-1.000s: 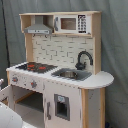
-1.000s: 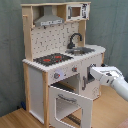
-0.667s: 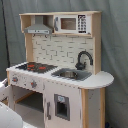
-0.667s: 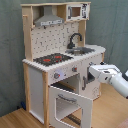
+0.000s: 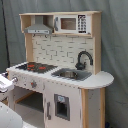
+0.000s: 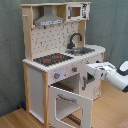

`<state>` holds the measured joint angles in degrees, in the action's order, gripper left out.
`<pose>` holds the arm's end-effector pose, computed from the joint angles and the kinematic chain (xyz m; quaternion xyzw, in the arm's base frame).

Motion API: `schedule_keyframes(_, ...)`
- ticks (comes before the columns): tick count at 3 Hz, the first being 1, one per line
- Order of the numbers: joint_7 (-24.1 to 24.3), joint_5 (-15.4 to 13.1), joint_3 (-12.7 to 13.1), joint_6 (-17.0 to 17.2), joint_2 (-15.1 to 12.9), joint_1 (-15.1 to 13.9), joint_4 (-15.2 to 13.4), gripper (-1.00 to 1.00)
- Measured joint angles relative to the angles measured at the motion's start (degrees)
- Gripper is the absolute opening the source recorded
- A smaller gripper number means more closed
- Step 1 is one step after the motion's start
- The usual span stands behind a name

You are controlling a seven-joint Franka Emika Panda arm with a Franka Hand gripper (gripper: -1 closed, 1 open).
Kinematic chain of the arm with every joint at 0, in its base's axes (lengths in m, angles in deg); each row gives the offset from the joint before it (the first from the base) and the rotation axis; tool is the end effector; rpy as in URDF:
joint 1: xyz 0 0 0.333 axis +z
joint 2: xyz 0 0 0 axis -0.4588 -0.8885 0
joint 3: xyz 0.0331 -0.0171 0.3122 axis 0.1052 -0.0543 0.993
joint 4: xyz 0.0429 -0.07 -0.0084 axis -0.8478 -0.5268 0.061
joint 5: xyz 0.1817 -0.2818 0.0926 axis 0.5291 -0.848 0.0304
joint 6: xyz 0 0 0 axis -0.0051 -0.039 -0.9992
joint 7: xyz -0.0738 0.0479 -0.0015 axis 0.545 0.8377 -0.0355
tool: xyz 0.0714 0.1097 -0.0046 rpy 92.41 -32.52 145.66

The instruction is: Play with the kitchen

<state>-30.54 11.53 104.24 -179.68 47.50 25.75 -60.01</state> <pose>0.1745 0.3752 0.4457 0.3321 0.5301 0.2708 0.7317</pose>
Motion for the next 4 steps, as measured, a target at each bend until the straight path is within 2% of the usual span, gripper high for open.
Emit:
schedule_keyframes(2, 0.0, -3.8, -4.6, -11.0, 0.0, -2.9, -2.7, 1.0)
schedule_keyframes(3, -0.3, -6.9, -6.7, -16.0, 0.0, -4.9, -3.5, 1.0)
schedule_keyframes(4, -0.8, -10.0, -7.5, -20.3, 0.0, -7.0, -4.4, 1.0)
